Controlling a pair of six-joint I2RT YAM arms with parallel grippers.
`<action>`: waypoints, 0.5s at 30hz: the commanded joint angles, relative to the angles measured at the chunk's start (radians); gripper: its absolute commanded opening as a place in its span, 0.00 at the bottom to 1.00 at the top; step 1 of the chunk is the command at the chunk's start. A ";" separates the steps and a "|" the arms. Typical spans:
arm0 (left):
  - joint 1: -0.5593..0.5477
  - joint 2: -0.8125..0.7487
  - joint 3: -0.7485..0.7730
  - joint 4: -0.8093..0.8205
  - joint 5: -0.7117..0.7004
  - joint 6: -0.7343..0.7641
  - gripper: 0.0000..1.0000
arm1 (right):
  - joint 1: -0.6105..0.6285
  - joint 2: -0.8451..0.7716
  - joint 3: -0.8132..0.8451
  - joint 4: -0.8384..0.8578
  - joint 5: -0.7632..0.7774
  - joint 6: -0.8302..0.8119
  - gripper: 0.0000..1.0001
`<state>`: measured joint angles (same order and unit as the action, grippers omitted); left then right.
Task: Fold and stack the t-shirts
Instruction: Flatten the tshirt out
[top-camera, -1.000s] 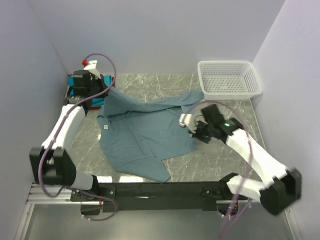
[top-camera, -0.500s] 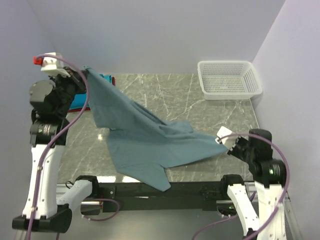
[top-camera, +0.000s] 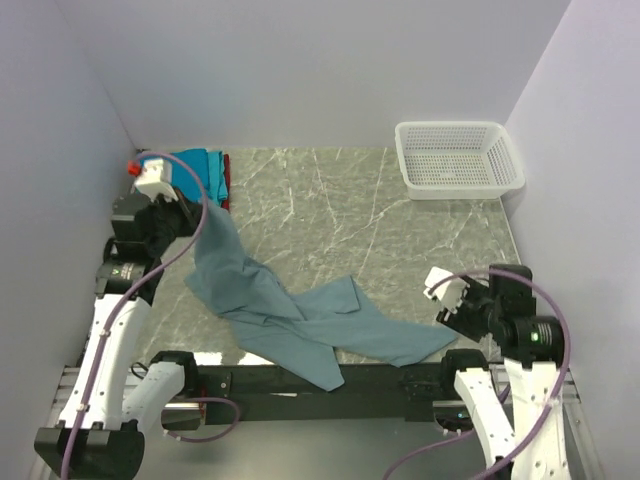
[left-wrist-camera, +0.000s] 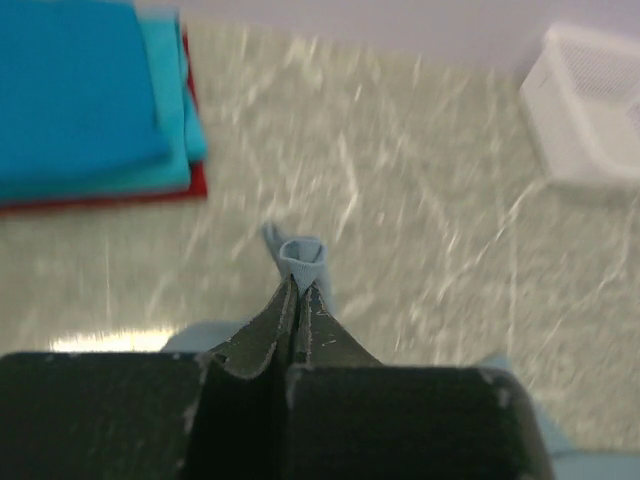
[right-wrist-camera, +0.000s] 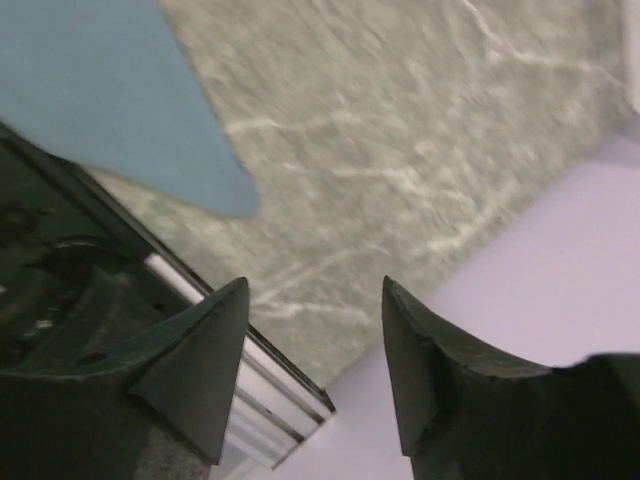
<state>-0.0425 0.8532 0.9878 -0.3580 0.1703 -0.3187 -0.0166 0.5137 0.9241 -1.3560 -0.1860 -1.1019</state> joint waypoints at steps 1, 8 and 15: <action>0.004 -0.042 -0.080 0.039 0.023 -0.020 0.00 | -0.002 0.155 0.047 0.029 -0.196 0.003 0.64; 0.004 -0.088 -0.198 0.082 -0.024 -0.022 0.00 | 0.434 0.638 0.042 0.406 -0.351 0.209 0.63; 0.004 -0.178 -0.319 0.123 -0.103 0.010 0.00 | 0.624 0.824 -0.024 0.808 -0.274 0.037 0.49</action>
<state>-0.0425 0.7067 0.6910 -0.3103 0.1074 -0.3264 0.5732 1.2839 0.9016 -0.7712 -0.4751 -0.9970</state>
